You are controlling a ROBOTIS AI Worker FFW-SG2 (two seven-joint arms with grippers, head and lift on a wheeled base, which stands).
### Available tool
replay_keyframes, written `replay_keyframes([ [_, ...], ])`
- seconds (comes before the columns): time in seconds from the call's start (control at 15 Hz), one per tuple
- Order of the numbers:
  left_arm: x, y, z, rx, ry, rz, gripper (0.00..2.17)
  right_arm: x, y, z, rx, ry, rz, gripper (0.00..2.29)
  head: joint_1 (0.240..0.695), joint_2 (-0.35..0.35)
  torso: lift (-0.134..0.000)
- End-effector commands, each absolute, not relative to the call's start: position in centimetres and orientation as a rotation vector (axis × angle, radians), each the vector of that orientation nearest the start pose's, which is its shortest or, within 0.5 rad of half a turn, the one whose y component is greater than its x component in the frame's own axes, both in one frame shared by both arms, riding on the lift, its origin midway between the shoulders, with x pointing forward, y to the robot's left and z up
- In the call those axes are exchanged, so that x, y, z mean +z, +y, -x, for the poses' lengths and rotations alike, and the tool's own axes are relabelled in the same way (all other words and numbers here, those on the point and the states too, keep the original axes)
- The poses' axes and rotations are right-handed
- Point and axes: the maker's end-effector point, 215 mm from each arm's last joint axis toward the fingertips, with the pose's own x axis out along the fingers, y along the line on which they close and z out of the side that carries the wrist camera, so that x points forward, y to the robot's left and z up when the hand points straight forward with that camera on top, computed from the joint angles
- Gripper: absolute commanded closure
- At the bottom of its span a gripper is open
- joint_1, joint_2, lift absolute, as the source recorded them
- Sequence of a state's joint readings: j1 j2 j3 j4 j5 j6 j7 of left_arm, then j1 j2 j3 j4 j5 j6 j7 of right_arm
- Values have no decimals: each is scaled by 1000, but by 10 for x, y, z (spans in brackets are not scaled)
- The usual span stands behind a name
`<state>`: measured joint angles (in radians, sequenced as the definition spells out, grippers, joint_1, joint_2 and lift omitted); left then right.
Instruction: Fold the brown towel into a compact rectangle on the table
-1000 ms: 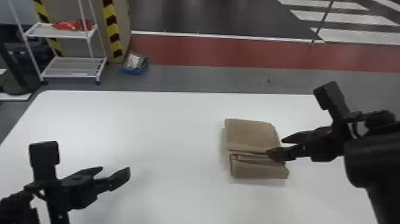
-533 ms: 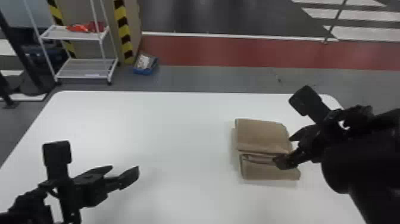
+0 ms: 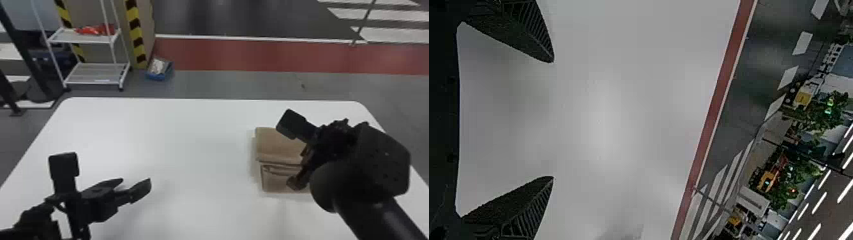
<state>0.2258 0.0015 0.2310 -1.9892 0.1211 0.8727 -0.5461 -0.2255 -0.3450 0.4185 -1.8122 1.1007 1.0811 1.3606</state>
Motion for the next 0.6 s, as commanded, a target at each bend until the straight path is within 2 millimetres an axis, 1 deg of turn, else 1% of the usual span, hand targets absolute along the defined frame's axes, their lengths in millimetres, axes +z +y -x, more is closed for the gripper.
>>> replay_keyframes([
  [0.0,-456,217,-455,-351,604,313,36,-429,-233,-492,611,1050,812,188,695,-37,-124],
  [0.07,-455,217,-455,-352,598,314,36,-426,-229,-494,617,1041,799,188,695,-32,-124],
  [0.33,-454,225,-456,-340,593,319,36,-420,-233,-499,606,1031,769,188,695,-11,-124],
  [0.47,-453,222,-457,-345,590,320,36,-422,-234,-499,604,1036,781,188,695,-10,-124],
  [0.53,-454,222,-457,-346,588,319,36,-427,-235,-498,605,1049,788,188,695,-9,-124],
])
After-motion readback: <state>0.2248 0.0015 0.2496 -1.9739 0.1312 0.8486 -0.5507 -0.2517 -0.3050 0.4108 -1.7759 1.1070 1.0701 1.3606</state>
